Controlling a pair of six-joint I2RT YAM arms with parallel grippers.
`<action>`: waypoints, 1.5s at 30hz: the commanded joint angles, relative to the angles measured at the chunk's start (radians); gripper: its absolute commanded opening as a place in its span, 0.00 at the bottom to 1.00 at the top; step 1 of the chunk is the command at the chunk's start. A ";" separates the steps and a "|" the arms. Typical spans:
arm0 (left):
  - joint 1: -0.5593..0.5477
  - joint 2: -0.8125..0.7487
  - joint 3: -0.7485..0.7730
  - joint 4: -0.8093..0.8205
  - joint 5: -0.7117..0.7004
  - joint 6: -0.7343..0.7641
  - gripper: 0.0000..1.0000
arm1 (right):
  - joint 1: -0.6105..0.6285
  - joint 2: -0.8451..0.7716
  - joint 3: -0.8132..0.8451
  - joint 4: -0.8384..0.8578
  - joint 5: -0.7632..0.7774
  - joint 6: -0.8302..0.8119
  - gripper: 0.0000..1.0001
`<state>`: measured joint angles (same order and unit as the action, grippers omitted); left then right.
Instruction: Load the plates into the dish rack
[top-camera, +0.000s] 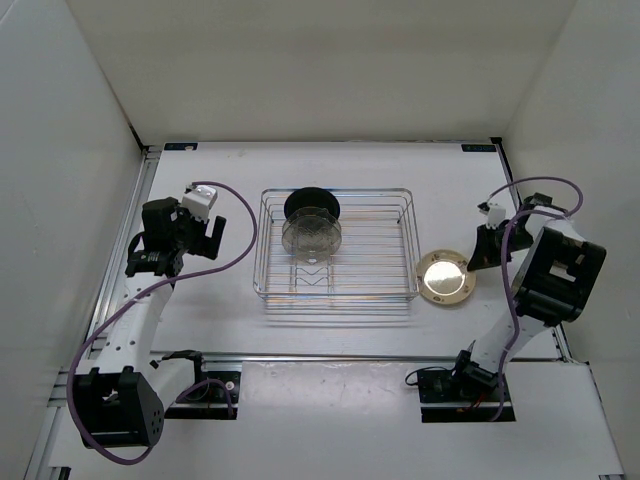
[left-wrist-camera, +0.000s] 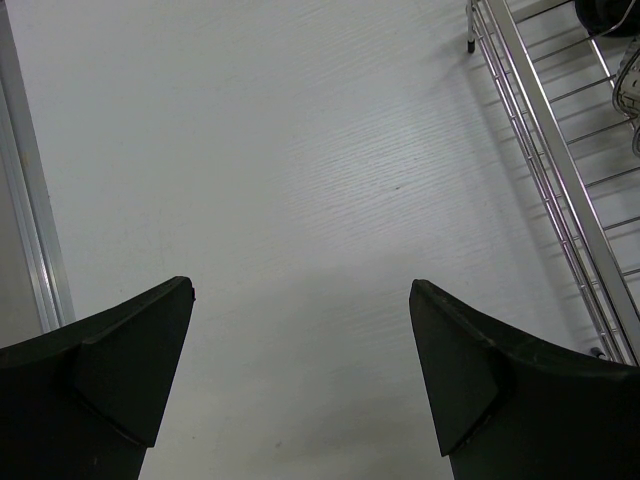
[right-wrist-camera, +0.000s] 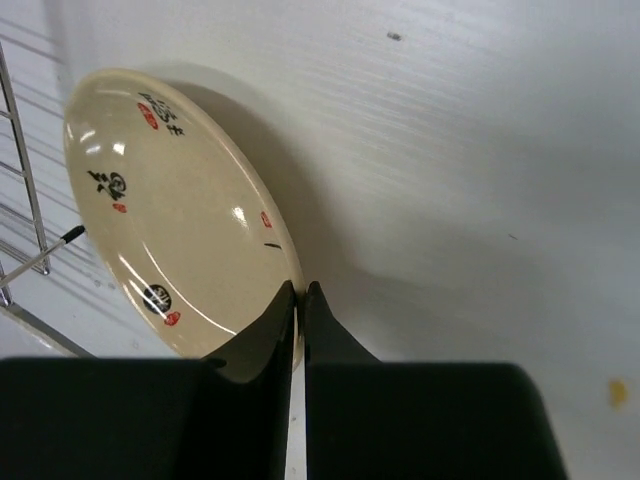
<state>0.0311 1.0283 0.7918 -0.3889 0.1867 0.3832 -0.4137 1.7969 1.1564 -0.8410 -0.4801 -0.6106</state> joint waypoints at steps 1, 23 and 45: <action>0.006 -0.028 -0.003 0.004 0.022 -0.003 1.00 | 0.001 -0.089 0.104 0.060 0.116 0.040 0.00; 0.015 -0.047 -0.003 0.004 0.059 -0.012 1.00 | 0.594 -0.393 0.391 0.571 1.060 -0.294 0.00; 0.116 -0.140 -0.045 -0.036 0.120 -0.012 1.00 | 1.262 -0.280 0.641 0.284 0.994 -0.295 0.00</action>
<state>0.0967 0.9485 0.7609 -0.4004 0.2741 0.3683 0.8421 1.5341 1.7954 -0.4717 0.5453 -1.0115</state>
